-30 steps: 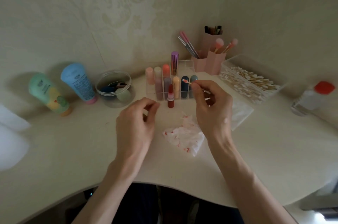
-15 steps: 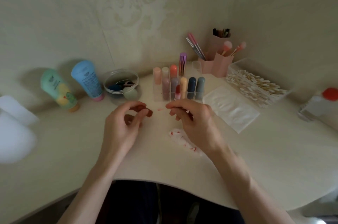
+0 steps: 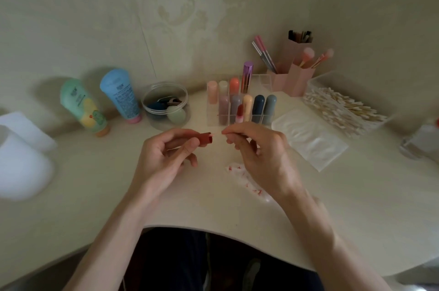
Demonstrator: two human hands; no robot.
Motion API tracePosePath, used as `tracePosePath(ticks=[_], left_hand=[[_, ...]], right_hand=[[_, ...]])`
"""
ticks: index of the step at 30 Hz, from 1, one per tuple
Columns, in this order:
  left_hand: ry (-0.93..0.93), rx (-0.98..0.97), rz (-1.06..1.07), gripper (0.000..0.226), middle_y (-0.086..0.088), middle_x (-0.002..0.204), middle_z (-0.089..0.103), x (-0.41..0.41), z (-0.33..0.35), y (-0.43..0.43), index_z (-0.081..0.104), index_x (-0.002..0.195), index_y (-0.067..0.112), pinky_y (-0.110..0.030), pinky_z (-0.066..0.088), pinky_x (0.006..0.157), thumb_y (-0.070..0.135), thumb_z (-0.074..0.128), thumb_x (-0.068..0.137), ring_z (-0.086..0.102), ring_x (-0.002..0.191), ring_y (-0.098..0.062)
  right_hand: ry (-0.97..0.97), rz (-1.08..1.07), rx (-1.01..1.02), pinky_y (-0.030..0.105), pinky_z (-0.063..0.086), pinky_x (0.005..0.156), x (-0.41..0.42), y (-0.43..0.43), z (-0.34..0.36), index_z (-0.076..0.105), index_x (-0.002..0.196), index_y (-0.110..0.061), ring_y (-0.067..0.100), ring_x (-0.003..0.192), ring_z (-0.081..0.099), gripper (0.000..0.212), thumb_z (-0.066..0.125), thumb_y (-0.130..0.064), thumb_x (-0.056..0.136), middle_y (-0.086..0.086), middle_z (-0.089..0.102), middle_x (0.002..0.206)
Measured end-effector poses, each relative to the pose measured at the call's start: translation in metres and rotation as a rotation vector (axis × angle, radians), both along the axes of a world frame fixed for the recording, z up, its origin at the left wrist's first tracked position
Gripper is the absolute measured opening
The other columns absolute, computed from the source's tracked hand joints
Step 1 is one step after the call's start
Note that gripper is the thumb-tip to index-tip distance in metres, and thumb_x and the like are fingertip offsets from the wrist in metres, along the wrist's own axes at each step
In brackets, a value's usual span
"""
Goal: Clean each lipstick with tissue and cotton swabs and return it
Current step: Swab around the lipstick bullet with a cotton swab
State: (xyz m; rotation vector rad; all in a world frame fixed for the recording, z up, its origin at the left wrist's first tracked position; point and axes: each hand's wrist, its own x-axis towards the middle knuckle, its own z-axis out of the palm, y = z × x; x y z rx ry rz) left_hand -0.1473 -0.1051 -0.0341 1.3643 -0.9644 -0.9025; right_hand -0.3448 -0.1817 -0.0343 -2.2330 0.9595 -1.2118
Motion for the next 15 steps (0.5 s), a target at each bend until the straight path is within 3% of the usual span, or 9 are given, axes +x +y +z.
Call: tracePosePath(ticks=[3,6,9,15], left_hand=[[0.018,-0.005,-0.011,0.032,-0.006,0.098,0.08,-0.0002,-0.0006,-0.0008,0.07,0.106,0.006,-0.021,0.031,0.045,0.027,0.071,0.083,0.065,0.061,-0.021],[0.02,-0.036,-0.007,0.03,-0.007,0.091,0.08,0.0008,-0.0021,-0.0028,0.071,0.105,0.005,-0.018,0.034,0.045,0.022,0.073,0.08,0.061,0.058,-0.017],[0.027,-0.075,0.002,0.023,-0.008,0.092,0.08,0.0016,-0.005,-0.0044,0.074,0.108,0.01,-0.018,0.036,0.046,0.013,0.073,0.086,0.059,0.058,-0.014],[-0.003,-0.108,0.035,0.022,-0.006,0.091,0.08,0.0038,-0.0098,-0.0052,0.076,0.104,0.011,-0.02,0.045,0.051,-0.004,0.065,0.095,0.066,0.063,-0.013]], right_hand=[[0.058,-0.017,-0.114,0.006,0.041,0.075,0.0006,0.0001,-0.0009,0.079,0.109,-0.014,-0.014,0.079,0.054,0.012,0.07,-0.015,0.101,-0.01,0.075,0.096],[0.095,-0.021,-0.177,0.02,0.049,0.07,0.0019,0.0001,-0.0033,0.079,0.106,-0.015,-0.006,0.078,0.049,0.011,0.068,-0.018,0.102,-0.009,0.073,0.094],[0.104,-0.013,-0.186,0.033,0.054,0.065,0.005,0.0028,-0.0045,0.079,0.103,-0.016,0.005,0.074,0.057,0.011,0.069,-0.014,0.099,-0.008,0.071,0.087],[0.131,0.056,-0.111,0.038,0.054,0.064,0.009,0.0049,-0.0069,0.076,0.104,-0.016,0.012,0.073,0.059,0.012,0.064,-0.017,0.101,-0.01,0.066,0.083]])
